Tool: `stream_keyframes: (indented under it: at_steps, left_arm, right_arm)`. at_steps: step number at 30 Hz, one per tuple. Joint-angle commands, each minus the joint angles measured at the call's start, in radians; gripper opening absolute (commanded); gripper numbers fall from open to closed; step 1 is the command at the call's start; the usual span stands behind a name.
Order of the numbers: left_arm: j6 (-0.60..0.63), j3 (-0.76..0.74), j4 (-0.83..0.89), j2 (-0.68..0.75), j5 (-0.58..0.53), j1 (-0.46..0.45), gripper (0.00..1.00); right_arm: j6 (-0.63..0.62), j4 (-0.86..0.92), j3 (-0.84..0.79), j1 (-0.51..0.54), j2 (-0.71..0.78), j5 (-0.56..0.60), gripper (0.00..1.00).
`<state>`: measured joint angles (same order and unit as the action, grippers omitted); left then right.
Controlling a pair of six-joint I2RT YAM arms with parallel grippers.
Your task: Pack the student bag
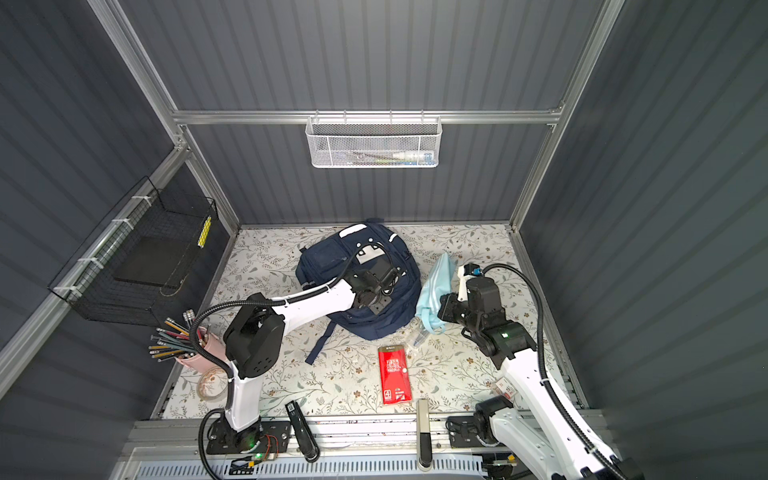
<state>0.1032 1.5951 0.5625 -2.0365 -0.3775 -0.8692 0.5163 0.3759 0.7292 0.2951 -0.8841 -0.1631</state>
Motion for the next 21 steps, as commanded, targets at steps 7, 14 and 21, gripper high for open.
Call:
stream_keyframes:
  at_steps: [7, 14, 21]
  left_arm:
    - [-0.208, 0.120, 0.060, 0.220, 0.315, 0.179, 0.00]
    - [-0.269, 0.188, 0.073, 0.258, 0.424, 0.200, 0.00]
    - [-0.317, 0.248, 0.083, 0.235, 0.427, 0.208, 0.00]
  right_arm:
    - [0.245, -0.456, -0.123, 0.055, -0.113, -0.162, 0.00]
    - [0.255, -0.814, -0.100, 0.169, -0.359, -0.130, 0.00]
    - [0.286, -1.147, 0.214, 0.220, -0.905, -0.235, 0.00]
